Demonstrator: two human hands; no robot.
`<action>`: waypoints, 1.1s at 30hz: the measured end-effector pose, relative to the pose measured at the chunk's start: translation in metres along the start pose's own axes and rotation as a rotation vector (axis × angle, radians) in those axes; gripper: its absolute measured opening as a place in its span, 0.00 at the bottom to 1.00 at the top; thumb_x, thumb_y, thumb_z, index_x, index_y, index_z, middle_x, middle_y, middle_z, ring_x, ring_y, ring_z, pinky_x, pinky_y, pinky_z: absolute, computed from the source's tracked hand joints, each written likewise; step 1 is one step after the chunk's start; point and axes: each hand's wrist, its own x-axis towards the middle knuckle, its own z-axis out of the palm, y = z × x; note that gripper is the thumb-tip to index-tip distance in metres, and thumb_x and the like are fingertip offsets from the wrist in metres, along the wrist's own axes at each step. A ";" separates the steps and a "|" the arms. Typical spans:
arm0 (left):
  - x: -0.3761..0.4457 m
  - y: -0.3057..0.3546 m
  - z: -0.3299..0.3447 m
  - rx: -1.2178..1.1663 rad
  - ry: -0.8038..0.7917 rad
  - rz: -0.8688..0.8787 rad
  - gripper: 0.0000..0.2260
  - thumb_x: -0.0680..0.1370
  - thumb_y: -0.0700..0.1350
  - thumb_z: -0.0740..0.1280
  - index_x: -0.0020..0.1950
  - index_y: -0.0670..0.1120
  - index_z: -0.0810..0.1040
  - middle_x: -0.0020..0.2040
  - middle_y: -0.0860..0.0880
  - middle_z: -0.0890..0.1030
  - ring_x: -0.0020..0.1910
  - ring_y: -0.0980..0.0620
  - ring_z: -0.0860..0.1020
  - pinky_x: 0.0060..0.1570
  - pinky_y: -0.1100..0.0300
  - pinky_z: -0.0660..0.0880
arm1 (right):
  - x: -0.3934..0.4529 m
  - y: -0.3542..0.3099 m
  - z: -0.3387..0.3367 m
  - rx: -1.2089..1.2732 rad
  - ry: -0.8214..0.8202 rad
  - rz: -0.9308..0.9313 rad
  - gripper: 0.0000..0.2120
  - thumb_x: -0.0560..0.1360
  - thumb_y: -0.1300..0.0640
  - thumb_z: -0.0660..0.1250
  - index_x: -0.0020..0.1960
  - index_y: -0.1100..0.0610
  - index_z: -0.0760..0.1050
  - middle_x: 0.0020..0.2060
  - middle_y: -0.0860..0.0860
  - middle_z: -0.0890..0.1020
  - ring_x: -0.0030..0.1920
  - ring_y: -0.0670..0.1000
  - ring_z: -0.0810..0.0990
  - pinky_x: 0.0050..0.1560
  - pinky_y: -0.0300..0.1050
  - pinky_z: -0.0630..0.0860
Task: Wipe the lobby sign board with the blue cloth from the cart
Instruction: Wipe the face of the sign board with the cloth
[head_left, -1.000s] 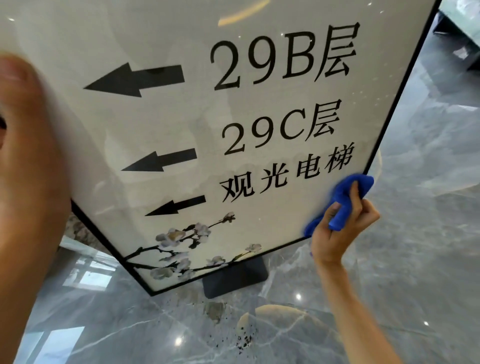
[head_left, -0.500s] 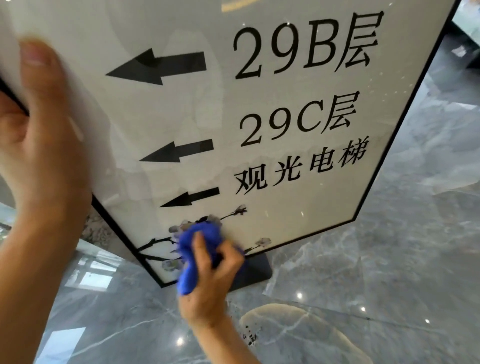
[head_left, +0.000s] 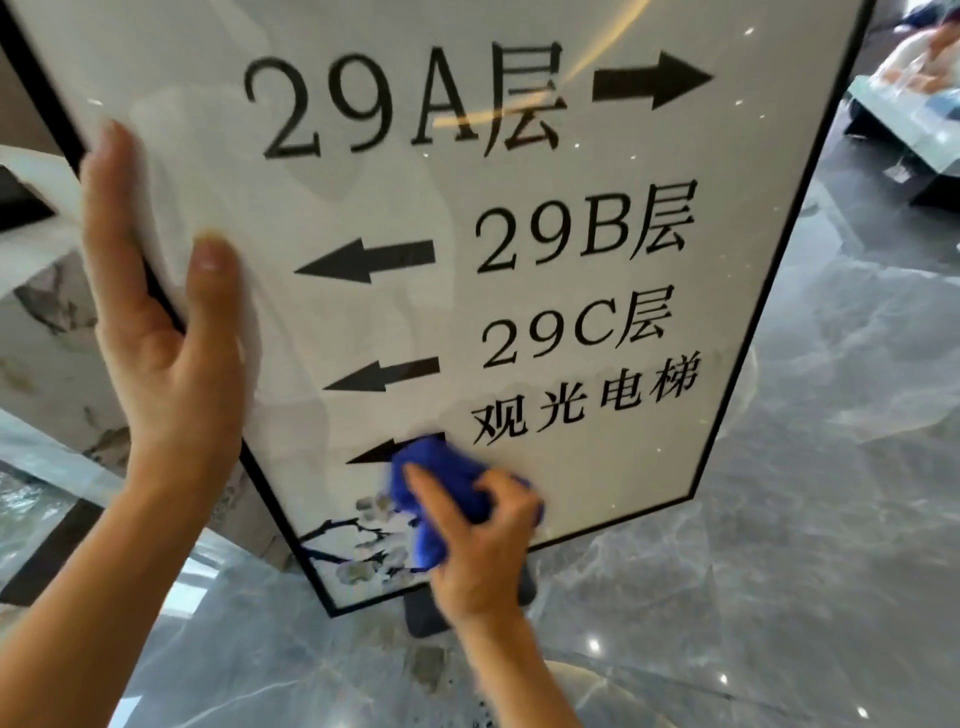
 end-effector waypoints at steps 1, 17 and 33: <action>0.000 -0.001 -0.001 -0.022 -0.014 0.002 0.27 0.83 0.60 0.62 0.78 0.47 0.65 0.75 0.49 0.72 0.74 0.47 0.71 0.72 0.45 0.69 | 0.014 -0.003 -0.020 0.040 0.047 -0.028 0.17 0.67 0.36 0.78 0.34 0.47 0.77 0.27 0.47 0.77 0.24 0.48 0.72 0.28 0.54 0.75; -0.008 0.040 0.004 -0.103 -0.102 0.207 0.22 0.85 0.44 0.61 0.77 0.55 0.60 0.74 0.71 0.65 0.72 0.72 0.64 0.65 0.79 0.62 | 0.114 -0.027 -0.079 -0.325 0.626 -0.352 0.28 0.76 0.65 0.56 0.76 0.62 0.64 0.55 0.53 0.65 0.54 0.45 0.68 0.63 0.31 0.63; -0.004 0.047 -0.004 -0.124 -0.162 0.134 0.24 0.83 0.43 0.61 0.76 0.61 0.61 0.72 0.73 0.67 0.66 0.76 0.68 0.59 0.82 0.65 | 0.053 -0.046 -0.001 -0.832 0.056 -1.031 0.40 0.73 0.46 0.71 0.80 0.44 0.56 0.55 0.51 0.69 0.45 0.52 0.72 0.45 0.50 0.67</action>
